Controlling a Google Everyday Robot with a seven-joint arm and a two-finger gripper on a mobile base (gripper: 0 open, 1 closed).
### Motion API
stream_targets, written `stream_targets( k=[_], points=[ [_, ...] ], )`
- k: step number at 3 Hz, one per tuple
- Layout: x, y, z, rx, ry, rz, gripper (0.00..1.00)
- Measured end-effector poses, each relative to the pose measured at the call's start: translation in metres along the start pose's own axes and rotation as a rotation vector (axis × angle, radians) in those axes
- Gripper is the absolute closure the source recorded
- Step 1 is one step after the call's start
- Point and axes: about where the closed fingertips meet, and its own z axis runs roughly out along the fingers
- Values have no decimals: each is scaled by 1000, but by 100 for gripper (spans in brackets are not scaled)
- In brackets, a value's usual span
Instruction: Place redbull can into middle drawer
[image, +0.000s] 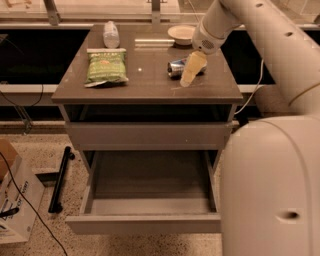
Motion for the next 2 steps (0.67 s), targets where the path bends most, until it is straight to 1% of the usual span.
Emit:
stream_targets(
  k=[1, 2],
  points=[
    [-1, -15, 26, -23, 9, 19, 0],
    [-1, -20, 49, -52, 14, 28, 0]
  ],
)
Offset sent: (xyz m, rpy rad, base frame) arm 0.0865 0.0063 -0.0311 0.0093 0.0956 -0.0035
